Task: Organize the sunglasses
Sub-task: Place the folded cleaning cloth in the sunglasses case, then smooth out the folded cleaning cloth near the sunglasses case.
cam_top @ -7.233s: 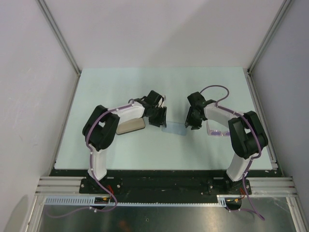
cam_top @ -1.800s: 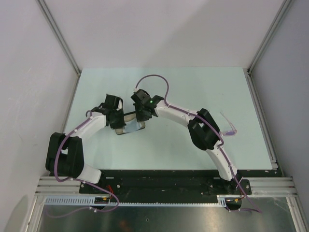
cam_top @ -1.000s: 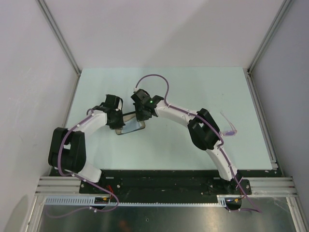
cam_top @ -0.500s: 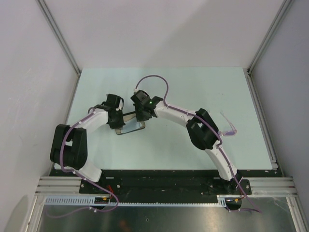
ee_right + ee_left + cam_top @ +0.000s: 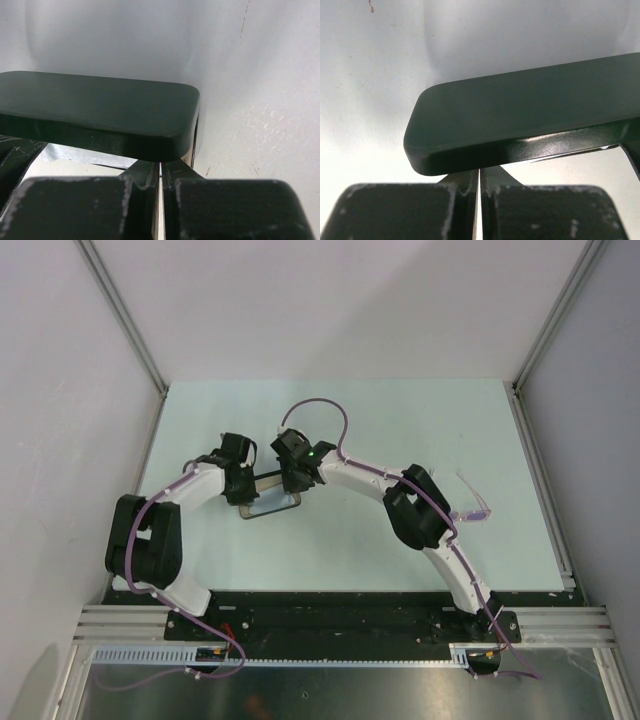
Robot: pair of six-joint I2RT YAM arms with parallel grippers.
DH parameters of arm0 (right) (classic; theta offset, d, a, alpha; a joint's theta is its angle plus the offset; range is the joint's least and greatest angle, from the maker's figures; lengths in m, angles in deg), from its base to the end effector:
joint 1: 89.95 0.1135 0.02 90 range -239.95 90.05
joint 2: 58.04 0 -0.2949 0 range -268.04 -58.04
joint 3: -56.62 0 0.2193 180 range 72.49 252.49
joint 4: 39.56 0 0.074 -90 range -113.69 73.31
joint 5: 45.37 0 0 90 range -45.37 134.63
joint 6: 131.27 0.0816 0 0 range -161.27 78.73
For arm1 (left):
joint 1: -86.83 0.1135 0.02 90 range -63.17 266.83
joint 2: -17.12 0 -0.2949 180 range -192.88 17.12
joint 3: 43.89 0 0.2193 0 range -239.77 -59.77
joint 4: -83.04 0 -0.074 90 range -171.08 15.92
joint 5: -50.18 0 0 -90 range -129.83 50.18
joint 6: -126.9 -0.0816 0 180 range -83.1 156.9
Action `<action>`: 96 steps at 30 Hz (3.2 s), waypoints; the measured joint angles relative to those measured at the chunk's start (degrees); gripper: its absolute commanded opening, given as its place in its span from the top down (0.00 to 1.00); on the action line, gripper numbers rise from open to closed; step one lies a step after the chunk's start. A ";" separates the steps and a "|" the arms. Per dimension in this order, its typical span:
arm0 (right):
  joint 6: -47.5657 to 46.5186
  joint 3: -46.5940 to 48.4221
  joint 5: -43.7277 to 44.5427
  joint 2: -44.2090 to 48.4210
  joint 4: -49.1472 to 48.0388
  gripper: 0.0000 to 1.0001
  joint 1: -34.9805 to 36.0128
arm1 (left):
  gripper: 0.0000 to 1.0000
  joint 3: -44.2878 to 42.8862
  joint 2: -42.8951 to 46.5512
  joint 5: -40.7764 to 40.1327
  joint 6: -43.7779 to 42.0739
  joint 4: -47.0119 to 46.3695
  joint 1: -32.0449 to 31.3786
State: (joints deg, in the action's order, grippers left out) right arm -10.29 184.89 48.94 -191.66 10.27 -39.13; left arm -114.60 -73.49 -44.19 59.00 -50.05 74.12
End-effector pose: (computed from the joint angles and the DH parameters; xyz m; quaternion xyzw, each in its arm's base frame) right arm 0.3399 0.4074 0.1790 -0.1532 0.9412 0.1686 0.2495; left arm 0.2848 -0.0579 0.1909 -0.0878 0.9750 -0.0244 0.2028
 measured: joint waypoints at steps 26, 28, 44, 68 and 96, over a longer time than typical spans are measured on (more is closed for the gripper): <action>0.48 0.68 0.31 -0.90 1.70 1.00 0.09 | 0.99 -0.76 -2.71 -1.57 0.39 0.07 0.00; 0.48 0.68 0.44 -1.22 1.99 1.00 0.11 | 1.00 -1.11 -3.06 -1.66 0.39 0.00 0.00; -1.40 0.66 2.64 -1.51 -0.02 1.00 0.44 | 1.00 -1.18 -3.41 -1.77 0.42 -0.02 0.00; -1.68 0.66 3.78 -1.51 0.46 0.71 0.44 | 0.86 -1.18 -3.41 -2.29 0.96 0.02 0.00; -2.78 -0.02 6.82 2.34 -0.15 1.00 1.44 | 0.82 -1.18 0.37 1.86 2.51 0.48 0.00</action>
State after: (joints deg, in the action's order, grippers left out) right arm -13.06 184.87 55.76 -189.32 10.11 -37.68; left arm -115.78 -73.11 -42.33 61.52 -49.57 74.12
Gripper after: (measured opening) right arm 0.049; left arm 0.205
